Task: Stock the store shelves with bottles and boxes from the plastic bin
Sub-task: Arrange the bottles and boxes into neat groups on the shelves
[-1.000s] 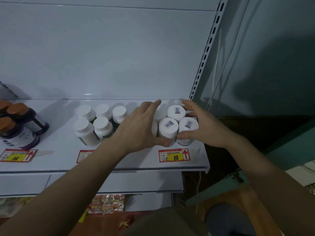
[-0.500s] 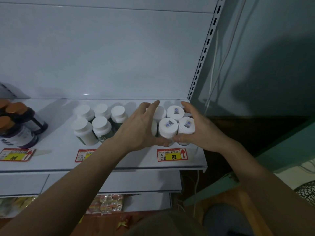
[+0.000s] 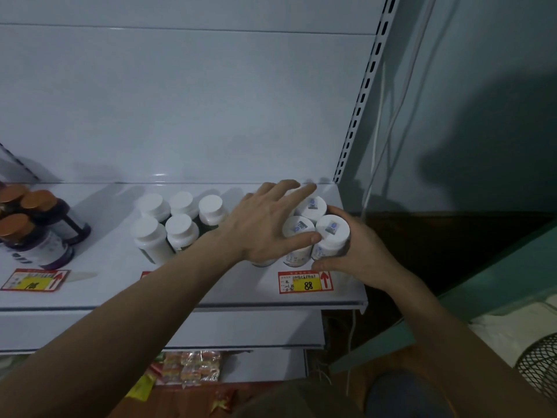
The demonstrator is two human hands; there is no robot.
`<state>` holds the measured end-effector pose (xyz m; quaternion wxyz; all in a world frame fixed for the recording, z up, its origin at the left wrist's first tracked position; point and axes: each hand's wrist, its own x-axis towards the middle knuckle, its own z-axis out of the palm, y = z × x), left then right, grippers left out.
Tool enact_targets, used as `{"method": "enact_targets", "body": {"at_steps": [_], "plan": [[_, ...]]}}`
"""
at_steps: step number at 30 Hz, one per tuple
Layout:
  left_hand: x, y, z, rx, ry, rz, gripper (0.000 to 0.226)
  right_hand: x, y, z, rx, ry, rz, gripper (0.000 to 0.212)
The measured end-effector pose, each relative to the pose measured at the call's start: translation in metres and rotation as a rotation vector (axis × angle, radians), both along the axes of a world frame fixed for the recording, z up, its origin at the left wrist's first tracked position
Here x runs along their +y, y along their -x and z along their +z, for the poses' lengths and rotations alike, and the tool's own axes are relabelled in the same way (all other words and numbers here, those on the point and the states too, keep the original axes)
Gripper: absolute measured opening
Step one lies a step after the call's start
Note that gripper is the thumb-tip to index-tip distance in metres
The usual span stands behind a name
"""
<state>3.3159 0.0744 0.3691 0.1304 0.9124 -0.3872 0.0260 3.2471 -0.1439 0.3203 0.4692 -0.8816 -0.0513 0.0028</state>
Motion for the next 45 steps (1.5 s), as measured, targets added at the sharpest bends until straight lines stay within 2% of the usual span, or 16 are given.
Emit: {"method": "enact_targets", "body": {"at_steps": [4,17,20,24,26,28,32,34,37,40,45], "plan": [[-0.005,-0.002,-0.009,0.044,0.015,0.004,0.085,0.006,-0.001,-0.004,-0.059,-0.034,-0.032,0.075],[-0.011,-0.006,-0.012,0.077,0.066,-0.002,0.081,0.005,-0.001,-0.012,-0.082,-0.08,-0.124,0.081],[-0.007,-0.005,-0.005,0.089,0.198,-0.001,0.077,0.006,0.001,-0.009,-0.067,-0.086,-0.121,0.085],[0.017,0.008,0.005,0.083,0.483,0.025,0.074,0.002,0.002,-0.01,-0.018,-0.092,-0.14,0.111],[0.035,0.021,0.005,0.104,0.535,0.08,0.072,-0.003,0.005,-0.012,-0.009,-0.081,-0.145,0.117],[0.049,0.035,-0.002,0.152,0.493,0.142,0.08,-0.008,0.007,-0.011,-0.003,-0.067,-0.135,0.114],[0.049,0.053,-0.028,0.253,0.419,0.214,0.115,-0.012,0.005,-0.01,-0.006,-0.044,-0.116,0.111],[0.038,0.056,-0.036,0.344,0.485,0.267,0.127,-0.01,0.003,-0.01,-0.016,-0.048,-0.107,0.107],[0.028,0.046,-0.049,0.525,0.663,0.305,0.132,-0.007,0.001,-0.01,-0.024,-0.056,-0.095,0.098],[0.027,0.035,-0.06,0.532,0.73,0.277,0.126,-0.004,-0.002,-0.009,-0.041,-0.045,-0.083,0.095],[0.024,0.027,-0.061,0.46,0.756,0.217,0.101,0.001,-0.003,-0.008,-0.103,-0.056,-0.099,0.081]]}}
